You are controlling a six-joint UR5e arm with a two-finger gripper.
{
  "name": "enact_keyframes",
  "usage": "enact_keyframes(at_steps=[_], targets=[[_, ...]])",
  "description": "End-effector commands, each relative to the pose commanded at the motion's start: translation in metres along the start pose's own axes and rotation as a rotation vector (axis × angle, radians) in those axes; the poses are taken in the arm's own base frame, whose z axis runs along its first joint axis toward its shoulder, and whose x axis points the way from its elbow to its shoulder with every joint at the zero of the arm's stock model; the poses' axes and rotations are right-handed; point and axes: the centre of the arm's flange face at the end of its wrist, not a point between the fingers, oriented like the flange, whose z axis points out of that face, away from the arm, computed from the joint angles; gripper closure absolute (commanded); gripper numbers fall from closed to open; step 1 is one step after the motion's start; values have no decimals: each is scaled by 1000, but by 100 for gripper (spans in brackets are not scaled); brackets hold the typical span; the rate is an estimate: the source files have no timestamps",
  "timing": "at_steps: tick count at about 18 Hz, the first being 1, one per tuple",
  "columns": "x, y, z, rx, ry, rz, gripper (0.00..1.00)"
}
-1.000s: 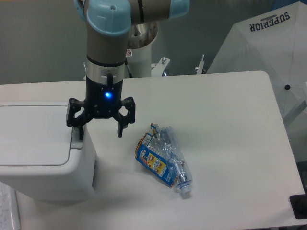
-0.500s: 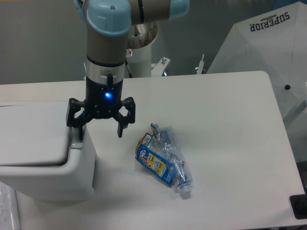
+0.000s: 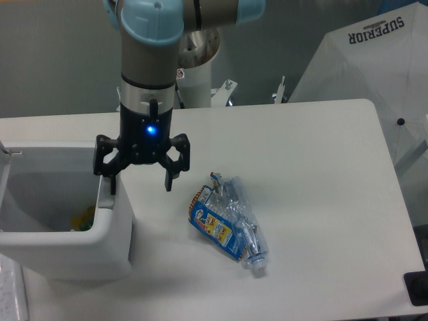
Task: Open the trash can
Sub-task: 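Press down on the lid edge with the gripper to flip it open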
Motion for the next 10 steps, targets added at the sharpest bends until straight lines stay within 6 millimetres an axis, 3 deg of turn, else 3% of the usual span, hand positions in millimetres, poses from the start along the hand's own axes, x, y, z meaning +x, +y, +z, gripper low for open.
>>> enact_keyframes(at_steps=[5, 10], targets=[[-40, -19, -25, 52, -53, 59, 0], [-77, -12, -18, -20, -265, 191, 0]])
